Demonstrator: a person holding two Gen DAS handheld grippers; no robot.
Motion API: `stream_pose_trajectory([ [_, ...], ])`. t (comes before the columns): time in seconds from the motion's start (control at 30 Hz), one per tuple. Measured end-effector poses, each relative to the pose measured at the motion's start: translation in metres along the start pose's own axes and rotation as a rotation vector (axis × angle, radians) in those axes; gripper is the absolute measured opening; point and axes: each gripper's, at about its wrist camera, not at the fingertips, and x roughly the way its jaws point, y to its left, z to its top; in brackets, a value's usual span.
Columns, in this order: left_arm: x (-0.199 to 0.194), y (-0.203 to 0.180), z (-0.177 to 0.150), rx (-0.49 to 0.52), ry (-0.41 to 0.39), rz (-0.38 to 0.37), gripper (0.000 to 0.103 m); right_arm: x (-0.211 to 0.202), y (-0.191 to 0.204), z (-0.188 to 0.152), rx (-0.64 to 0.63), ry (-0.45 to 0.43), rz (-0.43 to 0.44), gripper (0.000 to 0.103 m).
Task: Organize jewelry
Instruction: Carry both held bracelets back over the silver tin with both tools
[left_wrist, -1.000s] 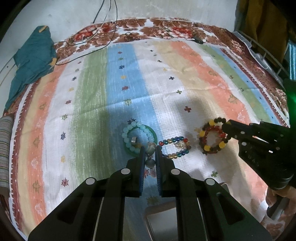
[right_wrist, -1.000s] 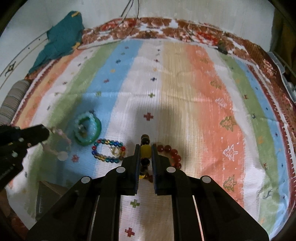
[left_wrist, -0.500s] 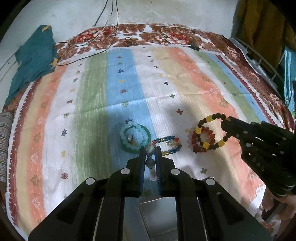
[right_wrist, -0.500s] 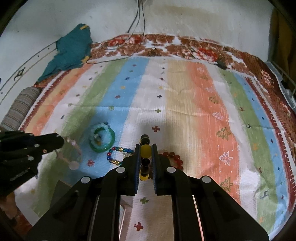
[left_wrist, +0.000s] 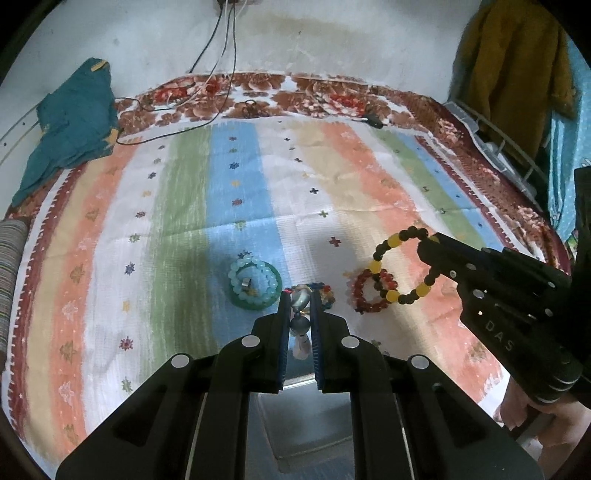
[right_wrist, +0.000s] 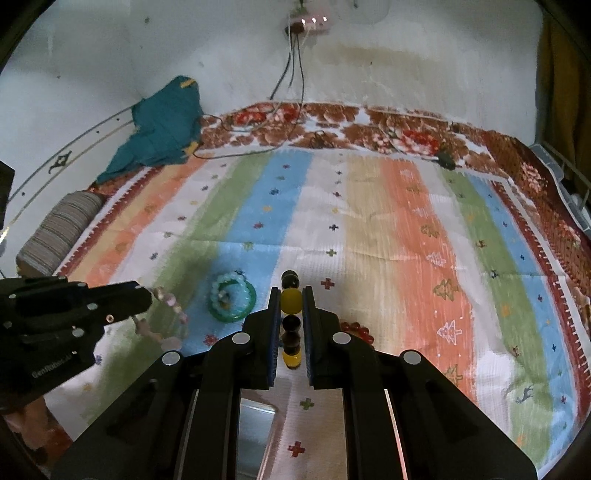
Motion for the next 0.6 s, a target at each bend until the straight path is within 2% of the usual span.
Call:
stream_pose_trajectory([
  [0.2, -0.016, -0.008, -0.008, 0.02, -0.032, -0.002, 0.01, -0.016, 0.007, -0.003, -0.012, -0.026, 0.018, 0.012],
  [0.6, -0.031, -0.015, -0.026, 0.04, -0.039, -0.005, 0.01, -0.039, 0.024, -0.024, -0.043, -0.026, 0.058, 0.012],
])
